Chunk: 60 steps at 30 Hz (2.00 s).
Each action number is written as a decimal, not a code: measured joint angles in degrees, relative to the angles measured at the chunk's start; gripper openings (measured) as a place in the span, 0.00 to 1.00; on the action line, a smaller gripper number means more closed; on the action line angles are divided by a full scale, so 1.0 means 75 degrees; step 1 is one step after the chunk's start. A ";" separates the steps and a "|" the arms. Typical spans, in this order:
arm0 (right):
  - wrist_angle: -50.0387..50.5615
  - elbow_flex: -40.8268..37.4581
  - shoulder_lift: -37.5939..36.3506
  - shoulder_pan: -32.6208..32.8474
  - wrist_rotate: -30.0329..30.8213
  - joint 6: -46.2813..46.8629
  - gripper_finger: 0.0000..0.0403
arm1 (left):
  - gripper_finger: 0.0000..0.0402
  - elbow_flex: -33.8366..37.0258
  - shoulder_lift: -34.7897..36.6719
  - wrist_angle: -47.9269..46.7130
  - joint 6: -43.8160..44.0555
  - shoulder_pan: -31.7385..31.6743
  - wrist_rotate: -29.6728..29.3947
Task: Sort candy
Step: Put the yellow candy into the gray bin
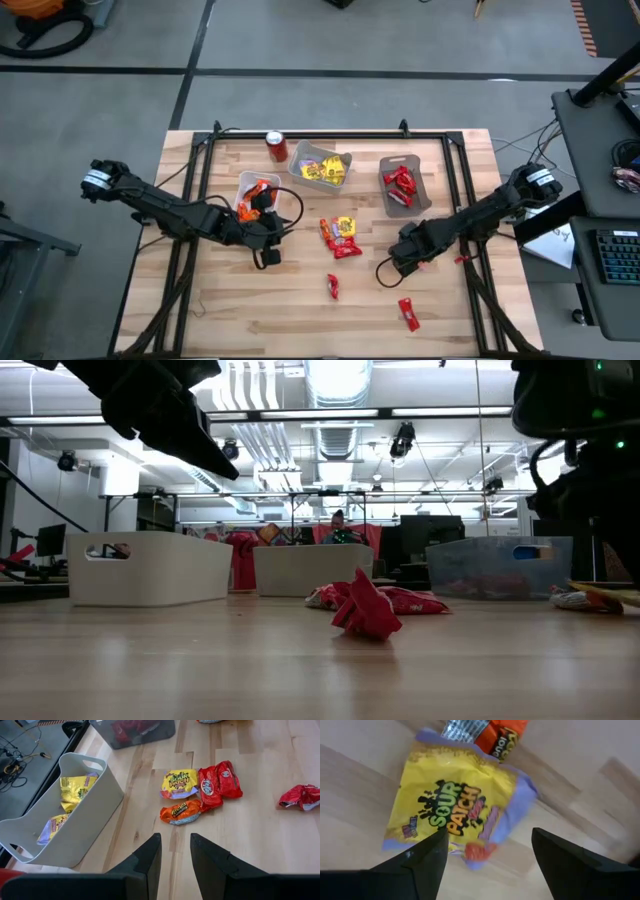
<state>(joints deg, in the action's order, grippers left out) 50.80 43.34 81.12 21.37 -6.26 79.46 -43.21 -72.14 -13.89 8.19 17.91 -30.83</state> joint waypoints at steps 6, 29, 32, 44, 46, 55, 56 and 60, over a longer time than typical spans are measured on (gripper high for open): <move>-0.0912 -0.0475 -0.0032 0.0000 -0.0025 0.0113 0.61 | 0.22 0.0039 0.0000 0.0055 0.0000 0.0000 0.0003; -0.0585 -0.0299 -0.1505 0.0003 0.0041 0.0005 0.09 | 0.22 0.0039 0.0000 0.0094 0.0000 0.0000 -0.0003; -0.0653 -0.0127 -0.2039 0.0003 0.0357 -0.0014 0.09 | 0.22 0.0039 0.0000 0.0106 0.0003 0.0000 -0.0003; -0.5617 0.0011 -0.3096 -0.0247 0.5154 -0.3531 0.08 | 0.22 0.0039 0.0000 0.0173 0.0003 0.0000 -0.0006; -0.6741 0.0010 -0.2906 -0.0404 0.5430 -0.4705 0.08 | 0.22 0.0039 0.0000 0.0173 0.0000 0.0000 -0.0006; -0.8803 0.0247 -0.1570 -0.1858 0.5384 -0.7097 0.08 | 0.22 0.0039 0.0363 -0.0335 0.0466 0.0553 -0.0020; -0.8774 0.0312 -0.1390 -0.2084 0.5356 -0.7131 0.08 | 0.22 0.0039 0.0440 -0.0329 0.0464 0.0654 -0.0078; -0.8761 0.0685 -0.0659 -0.3007 0.4902 -0.7356 0.08 | 0.22 0.0039 0.0810 -0.0345 0.0468 0.1008 -0.0574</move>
<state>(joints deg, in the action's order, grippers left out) -14.90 48.47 76.18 -1.19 30.50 24.29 -42.92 -66.06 -16.49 11.69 25.47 -35.14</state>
